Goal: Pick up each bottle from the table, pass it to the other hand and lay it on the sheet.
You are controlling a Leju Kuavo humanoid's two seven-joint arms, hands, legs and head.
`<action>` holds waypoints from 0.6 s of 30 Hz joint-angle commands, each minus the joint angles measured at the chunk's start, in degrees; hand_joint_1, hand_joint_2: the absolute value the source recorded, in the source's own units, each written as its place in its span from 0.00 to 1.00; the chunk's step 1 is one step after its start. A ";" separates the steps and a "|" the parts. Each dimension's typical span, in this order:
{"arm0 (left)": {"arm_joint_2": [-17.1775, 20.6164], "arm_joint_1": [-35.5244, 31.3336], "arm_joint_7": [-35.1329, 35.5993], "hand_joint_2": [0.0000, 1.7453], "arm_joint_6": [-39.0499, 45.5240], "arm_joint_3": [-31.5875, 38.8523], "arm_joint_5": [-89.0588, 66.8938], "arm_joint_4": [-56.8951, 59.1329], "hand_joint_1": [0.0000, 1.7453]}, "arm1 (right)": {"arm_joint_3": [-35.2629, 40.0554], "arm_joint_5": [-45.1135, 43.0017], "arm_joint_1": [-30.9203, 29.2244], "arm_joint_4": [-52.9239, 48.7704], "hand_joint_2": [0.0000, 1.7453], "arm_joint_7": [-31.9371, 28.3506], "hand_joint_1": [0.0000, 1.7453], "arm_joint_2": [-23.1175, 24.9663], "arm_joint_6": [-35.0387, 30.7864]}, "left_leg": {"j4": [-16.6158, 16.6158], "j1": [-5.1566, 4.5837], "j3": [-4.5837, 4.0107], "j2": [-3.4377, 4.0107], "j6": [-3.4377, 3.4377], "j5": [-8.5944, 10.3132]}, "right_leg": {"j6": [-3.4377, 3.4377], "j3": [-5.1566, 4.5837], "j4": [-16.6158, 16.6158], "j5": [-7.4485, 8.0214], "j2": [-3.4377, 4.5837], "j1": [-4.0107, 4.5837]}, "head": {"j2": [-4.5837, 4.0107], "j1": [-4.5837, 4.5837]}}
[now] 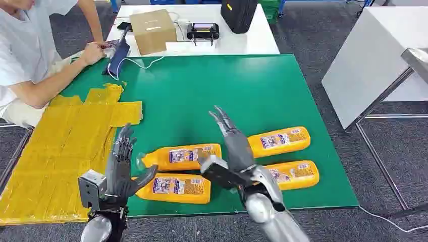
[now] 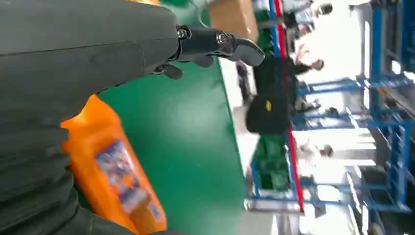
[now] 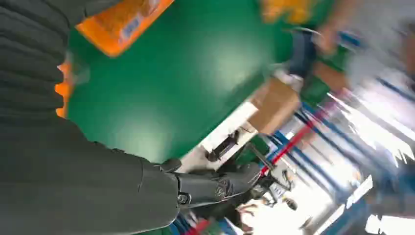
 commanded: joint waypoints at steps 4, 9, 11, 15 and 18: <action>-0.35 -3.86 0.77 1.00 -0.68 -0.33 0.34 4.29 0.00 | 7.59 2.84 -12.55 17.40 1.00 1.55 0.00 0.20 0.26 | -0.04 0.06 0.25 -0.09 -0.04 -0.02 | -0.03 0.33 -0.07 -0.05 0.20 0.02 | 0.00 0.00; -0.35 -3.86 0.77 1.00 -0.68 -0.33 0.34 4.29 0.00 | 7.59 2.84 -12.55 17.40 1.00 1.55 0.00 0.20 0.26 | -0.01 0.05 0.11 -0.11 -0.04 -0.01 | -0.01 0.21 -0.03 -0.05 0.15 0.01 | 0.00 0.00; -0.35 -3.86 0.77 1.00 -0.68 -0.33 0.34 4.29 0.00 | 7.59 2.84 -12.55 17.40 1.00 1.55 0.00 0.20 0.26 | 0.02 0.08 0.15 -0.14 -0.06 -0.05 | -0.03 0.27 -0.02 -0.09 0.19 0.03 | 0.00 0.00; -0.54 -4.72 0.63 1.00 -1.24 0.29 0.80 4.46 0.00 | 10.71 9.31 -16.75 22.38 1.00 5.29 0.00 0.99 1.38 | 0.00 0.02 -0.01 -0.10 -0.03 0.03 | 0.01 0.08 0.00 -0.02 0.12 -0.01 | 0.00 0.00; -0.60 -5.94 0.56 1.00 -1.69 1.33 1.59 4.82 0.00 | 11.96 12.99 -21.63 30.79 1.00 6.26 0.00 3.79 1.22 | 0.08 0.07 0.10 0.06 -0.08 -0.06 | -0.06 0.13 0.07 -0.04 0.43 0.02 | 0.00 0.00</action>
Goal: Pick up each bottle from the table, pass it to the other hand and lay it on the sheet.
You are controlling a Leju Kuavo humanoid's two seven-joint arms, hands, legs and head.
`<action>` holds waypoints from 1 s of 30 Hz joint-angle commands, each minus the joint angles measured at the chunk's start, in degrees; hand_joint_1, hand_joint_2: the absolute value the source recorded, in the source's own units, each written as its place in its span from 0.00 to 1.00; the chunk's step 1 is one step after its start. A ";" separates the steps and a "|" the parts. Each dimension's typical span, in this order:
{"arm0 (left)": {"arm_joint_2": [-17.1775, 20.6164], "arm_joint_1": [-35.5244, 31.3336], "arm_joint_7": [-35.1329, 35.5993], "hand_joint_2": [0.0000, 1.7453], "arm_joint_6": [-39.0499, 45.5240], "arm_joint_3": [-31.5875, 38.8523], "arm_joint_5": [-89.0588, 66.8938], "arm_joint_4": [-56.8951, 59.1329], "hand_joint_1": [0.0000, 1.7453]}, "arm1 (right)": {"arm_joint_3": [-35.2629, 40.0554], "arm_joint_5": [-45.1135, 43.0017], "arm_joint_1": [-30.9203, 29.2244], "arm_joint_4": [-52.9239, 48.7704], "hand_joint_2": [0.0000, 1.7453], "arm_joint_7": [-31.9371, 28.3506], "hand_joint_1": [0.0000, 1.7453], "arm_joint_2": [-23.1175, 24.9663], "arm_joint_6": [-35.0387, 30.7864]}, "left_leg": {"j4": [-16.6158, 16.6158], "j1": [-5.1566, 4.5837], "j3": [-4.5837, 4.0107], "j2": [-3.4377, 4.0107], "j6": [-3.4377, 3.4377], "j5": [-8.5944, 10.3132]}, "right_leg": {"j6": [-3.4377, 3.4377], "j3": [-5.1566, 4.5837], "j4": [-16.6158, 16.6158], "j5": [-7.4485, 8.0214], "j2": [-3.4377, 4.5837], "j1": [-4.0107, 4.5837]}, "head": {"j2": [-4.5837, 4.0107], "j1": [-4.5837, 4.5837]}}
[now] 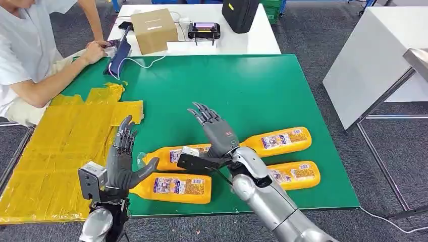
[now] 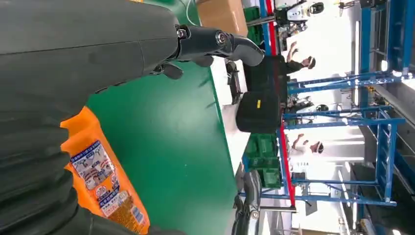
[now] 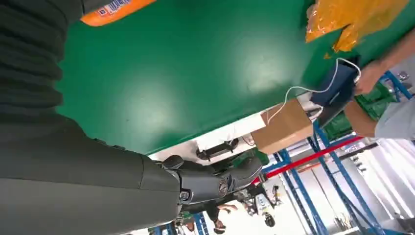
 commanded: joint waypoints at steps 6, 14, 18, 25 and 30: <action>-0.33 -5.64 -0.48 1.00 -0.49 3.25 2.75 4.86 0.00 | 6.39 10.34 -16.61 26.21 1.00 4.06 0.00 5.90 0.08 | 0.06 0.09 0.28 0.06 -0.12 -0.12 | -0.14 0.23 0.05 -0.07 0.44 0.05 | 0.00 0.00; -0.65 -11.57 -2.08 1.00 -0.48 0.30 4.81 10.88 0.00 | 4.31 2.60 -19.44 44.62 1.00 -3.13 0.00 11.41 6.35 | 0.00 0.15 0.41 -0.24 -0.15 -0.06 | -0.14 0.46 -0.04 -0.14 0.18 0.08 | 0.00 0.00; -0.68 -12.36 -2.18 1.00 -0.25 -1.13 5.63 11.99 0.00 | 5.57 3.87 -20.18 48.05 1.00 -0.30 0.00 11.62 6.45 | 0.02 0.11 0.30 -0.21 -0.13 -0.03 | -0.11 0.33 0.00 -0.10 0.16 0.05 | 0.00 0.00; -1.04 -14.16 -2.53 1.00 0.18 -2.37 6.74 14.09 0.00 | 4.67 3.19 -19.86 50.80 1.00 0.64 0.00 11.51 8.19 | 0.03 0.08 0.22 -0.25 -0.10 -0.02 | -0.09 0.27 0.01 -0.11 0.07 0.04 | 0.00 0.00; -1.25 -15.01 -2.58 1.00 0.12 -3.08 6.93 15.24 0.00 | 4.92 3.49 -19.51 51.88 1.00 2.02 0.00 12.05 9.24 | 0.08 0.11 0.22 -0.19 -0.12 -0.06 | -0.09 0.26 0.04 -0.12 0.16 0.06 | 0.00 -0.02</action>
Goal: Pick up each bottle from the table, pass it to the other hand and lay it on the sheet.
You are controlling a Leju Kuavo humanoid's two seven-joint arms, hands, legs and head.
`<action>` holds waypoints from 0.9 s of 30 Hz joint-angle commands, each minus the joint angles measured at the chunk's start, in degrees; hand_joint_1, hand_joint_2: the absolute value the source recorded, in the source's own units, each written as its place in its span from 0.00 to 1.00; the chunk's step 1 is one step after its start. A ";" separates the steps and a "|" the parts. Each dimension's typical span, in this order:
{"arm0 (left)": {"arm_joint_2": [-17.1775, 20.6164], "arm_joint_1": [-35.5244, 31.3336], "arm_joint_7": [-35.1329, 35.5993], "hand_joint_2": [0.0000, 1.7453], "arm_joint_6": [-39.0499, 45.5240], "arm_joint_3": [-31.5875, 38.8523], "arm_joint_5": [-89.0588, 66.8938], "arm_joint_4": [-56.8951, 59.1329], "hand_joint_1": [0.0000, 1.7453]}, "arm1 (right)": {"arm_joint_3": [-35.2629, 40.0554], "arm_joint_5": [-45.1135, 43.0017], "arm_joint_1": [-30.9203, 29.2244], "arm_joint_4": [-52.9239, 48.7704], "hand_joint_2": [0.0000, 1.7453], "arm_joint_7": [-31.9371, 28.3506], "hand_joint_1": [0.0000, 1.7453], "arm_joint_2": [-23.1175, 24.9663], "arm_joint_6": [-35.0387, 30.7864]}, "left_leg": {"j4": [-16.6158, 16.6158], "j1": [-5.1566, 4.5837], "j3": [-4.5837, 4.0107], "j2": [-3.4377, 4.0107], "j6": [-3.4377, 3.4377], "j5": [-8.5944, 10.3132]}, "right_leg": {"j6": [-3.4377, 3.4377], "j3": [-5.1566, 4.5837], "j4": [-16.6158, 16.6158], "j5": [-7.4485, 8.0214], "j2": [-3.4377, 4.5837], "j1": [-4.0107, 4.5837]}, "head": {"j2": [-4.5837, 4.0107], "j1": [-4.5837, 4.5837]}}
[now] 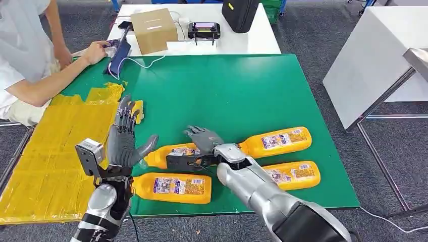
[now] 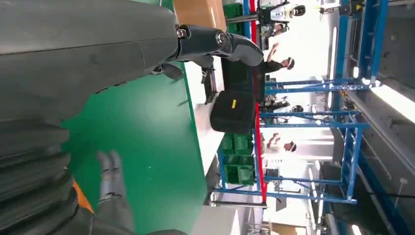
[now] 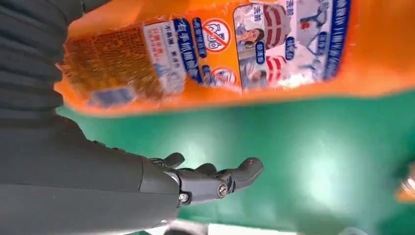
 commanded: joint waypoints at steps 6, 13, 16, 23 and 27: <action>-0.43 -4.60 -0.05 1.00 0.08 -2.73 0.55 7.05 0.00 | 1.19 0.03 -2.57 9.07 1.00 1.59 0.00 0.68 1.74 | 0.01 0.07 0.26 -0.17 -0.08 -0.12 | -0.10 0.30 -0.01 -0.14 0.14 0.02 | 0.00 -0.02; -0.43 -4.60 -0.05 1.00 0.08 -2.73 0.55 7.05 0.00 | 1.19 0.03 -2.57 9.07 1.00 1.59 0.00 0.68 1.74 | -0.01 0.03 0.10 -0.10 -0.04 -0.04 | -0.05 0.13 -0.02 -0.06 0.06 0.00 | 0.00 0.00; -0.43 -4.60 -0.05 1.00 0.08 -2.73 0.55 7.05 0.00 | 1.19 0.03 -2.57 9.07 1.00 1.59 0.00 0.68 1.74 | 0.00 0.04 0.09 -0.12 -0.05 -0.04 | -0.05 0.13 -0.01 -0.06 0.04 0.01 | 0.00 0.00; -0.43 -4.60 -0.05 1.00 0.08 -2.73 0.55 7.05 0.00 | 1.19 0.03 -2.57 9.07 1.00 1.59 0.00 0.68 1.74 | 0.00 0.04 0.14 -0.13 -0.06 -0.06 | -0.06 0.17 -0.01 -0.09 0.06 0.01 | 0.00 0.00; -0.43 -4.60 -0.05 1.00 0.08 -2.73 0.55 7.05 0.00 | 1.19 0.03 -2.57 9.07 1.00 1.59 0.00 0.68 1.74 | 0.01 0.07 0.20 -0.18 -0.08 -0.09 | -0.09 0.26 -0.01 -0.13 0.09 0.02 | 0.00 0.00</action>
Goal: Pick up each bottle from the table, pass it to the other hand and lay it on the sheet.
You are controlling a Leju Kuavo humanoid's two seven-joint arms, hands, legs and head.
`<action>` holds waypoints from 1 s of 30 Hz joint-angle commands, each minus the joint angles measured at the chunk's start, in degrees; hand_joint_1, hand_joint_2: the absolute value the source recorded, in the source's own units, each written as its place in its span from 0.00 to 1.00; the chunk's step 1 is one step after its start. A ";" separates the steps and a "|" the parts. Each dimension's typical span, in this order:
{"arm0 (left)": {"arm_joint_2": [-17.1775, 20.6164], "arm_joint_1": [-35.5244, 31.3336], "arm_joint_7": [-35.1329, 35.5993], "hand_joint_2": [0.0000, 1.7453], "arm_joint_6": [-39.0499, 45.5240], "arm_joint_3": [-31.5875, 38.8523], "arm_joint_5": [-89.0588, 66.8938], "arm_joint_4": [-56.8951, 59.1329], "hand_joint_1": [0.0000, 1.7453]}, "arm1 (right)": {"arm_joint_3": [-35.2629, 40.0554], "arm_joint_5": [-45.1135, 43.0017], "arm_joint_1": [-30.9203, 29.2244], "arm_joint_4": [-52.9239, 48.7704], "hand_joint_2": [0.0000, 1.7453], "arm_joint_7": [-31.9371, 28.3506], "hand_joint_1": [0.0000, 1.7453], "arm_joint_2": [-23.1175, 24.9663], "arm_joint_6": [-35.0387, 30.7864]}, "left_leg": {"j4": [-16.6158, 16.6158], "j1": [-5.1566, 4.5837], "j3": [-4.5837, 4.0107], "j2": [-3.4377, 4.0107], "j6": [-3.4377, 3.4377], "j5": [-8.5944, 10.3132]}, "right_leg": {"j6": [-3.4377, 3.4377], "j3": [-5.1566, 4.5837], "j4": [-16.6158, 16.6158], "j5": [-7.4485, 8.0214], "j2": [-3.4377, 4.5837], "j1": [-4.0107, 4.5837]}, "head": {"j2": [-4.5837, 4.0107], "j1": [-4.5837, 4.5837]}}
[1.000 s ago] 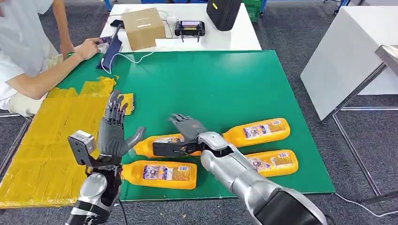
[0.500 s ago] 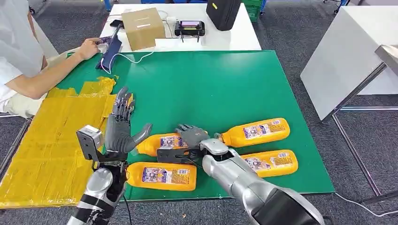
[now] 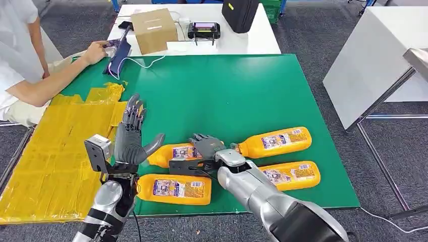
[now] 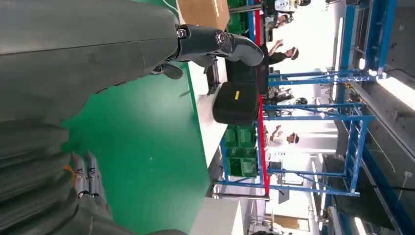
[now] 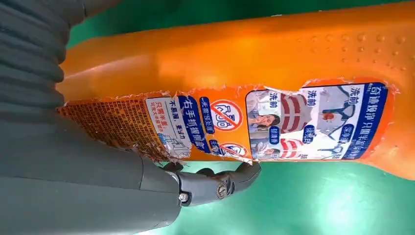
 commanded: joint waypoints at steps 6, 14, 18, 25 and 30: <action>0.17 -3.21 0.03 1.00 0.20 -2.03 0.57 4.50 0.00 | 3.46 3.17 -1.44 5.37 1.00 4.03 0.00 -1.50 1.04 | 0.03 0.09 0.22 -0.24 -0.08 -0.10 | -0.09 0.30 -0.02 -0.14 0.07 0.04 | 0.00 0.00; -0.01 -2.49 -0.08 1.00 0.43 -2.35 0.80 4.41 0.00 | 10.19 11.26 0.52 6.32 1.00 8.35 1.00 -2.31 -0.90 | -0.06 0.06 0.28 -0.18 -0.06 -0.07 | -0.06 0.34 -0.10 -0.09 0.06 0.02 | 0.00 0.00; -0.36 1.20 0.42 1.00 0.23 -1.61 -0.47 0.29 0.00 | 2.67 12.29 -1.51 2.65 1.00 10.73 1.00 -6.73 -27.90 | -0.03 0.08 0.33 -0.29 -0.06 -0.06 | -0.08 0.40 -0.11 -0.11 0.00 0.03 | 0.00 -0.04; -0.39 1.15 0.70 1.00 -0.02 -1.70 -0.74 0.53 0.00 | 1.95 13.11 -0.15 2.78 1.00 11.47 1.00 -6.55 -27.74 | -0.01 0.02 0.13 -0.13 0.03 -0.01 | -0.07 0.20 -0.05 0.09 0.11 0.00 | 0.00 0.00; -0.37 1.12 0.71 1.00 -0.04 -1.68 -0.74 0.55 0.00 | 1.96 13.17 -0.02 2.78 1.00 11.51 1.00 -6.48 -27.84 | 0.01 0.00 0.12 -0.16 0.01 -0.01 | -0.09 0.13 -0.01 0.07 0.08 -0.01 | 0.00 -0.02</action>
